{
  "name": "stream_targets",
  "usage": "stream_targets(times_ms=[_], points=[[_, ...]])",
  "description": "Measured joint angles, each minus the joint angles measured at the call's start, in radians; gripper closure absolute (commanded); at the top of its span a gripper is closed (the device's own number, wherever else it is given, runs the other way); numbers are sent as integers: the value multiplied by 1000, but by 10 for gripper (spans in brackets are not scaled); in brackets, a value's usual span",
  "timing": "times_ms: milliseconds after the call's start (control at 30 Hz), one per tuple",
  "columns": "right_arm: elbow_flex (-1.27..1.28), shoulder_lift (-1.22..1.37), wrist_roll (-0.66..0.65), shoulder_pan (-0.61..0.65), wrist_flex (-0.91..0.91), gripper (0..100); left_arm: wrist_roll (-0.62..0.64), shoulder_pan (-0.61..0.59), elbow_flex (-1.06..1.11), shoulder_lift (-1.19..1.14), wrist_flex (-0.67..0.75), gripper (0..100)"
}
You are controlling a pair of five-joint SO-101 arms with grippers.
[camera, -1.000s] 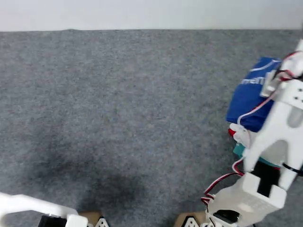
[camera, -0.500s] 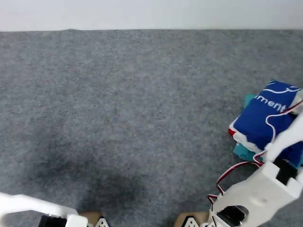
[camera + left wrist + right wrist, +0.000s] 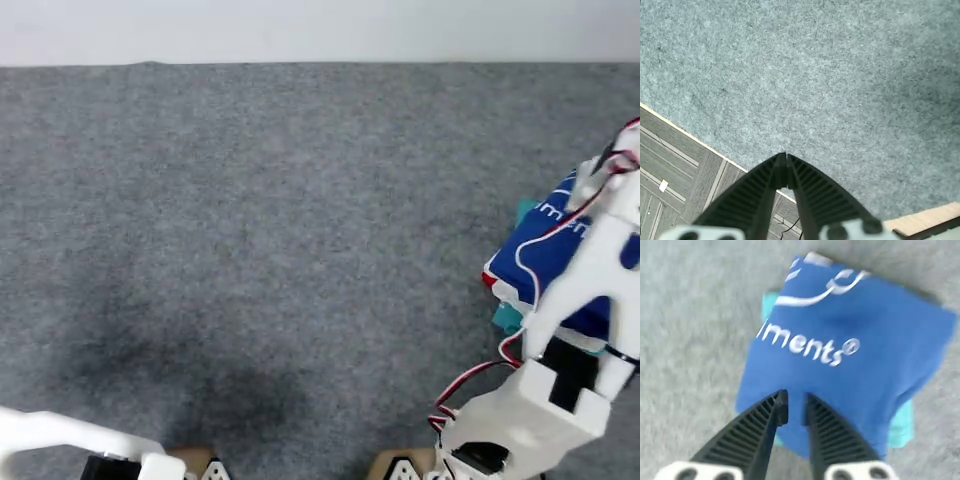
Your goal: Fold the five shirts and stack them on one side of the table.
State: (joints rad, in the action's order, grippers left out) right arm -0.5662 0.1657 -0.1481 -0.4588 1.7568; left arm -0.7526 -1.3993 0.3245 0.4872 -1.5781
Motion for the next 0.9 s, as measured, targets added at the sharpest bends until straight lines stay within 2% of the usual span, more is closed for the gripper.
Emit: stream_targets(times_ms=[233, 333, 433, 533, 633, 700, 900], points=[[325, 3, 21, 18, -11, 990, 0, 0, 0, 0, 0, 994], [427, 35, 21, 9, -89, 990, 0, 6, 0, 0, 0, 994], [434, 57, 21, -3, -127, 990, -2, 31, 0, 0, 0, 994], [425, 52, 21, 2, -91, 990, -5, 46, 0, 0, 0, 994], [334, 15, 21, -2, -72, 990, -5, 46, 0, 0, 0, 994], [270, -17, -25, -26, -81, 990, -5, 46, 0, 0, 0, 994], [238, -9, -161, -178, -334, 990, -5, 46, 0, 0, 0, 994]])
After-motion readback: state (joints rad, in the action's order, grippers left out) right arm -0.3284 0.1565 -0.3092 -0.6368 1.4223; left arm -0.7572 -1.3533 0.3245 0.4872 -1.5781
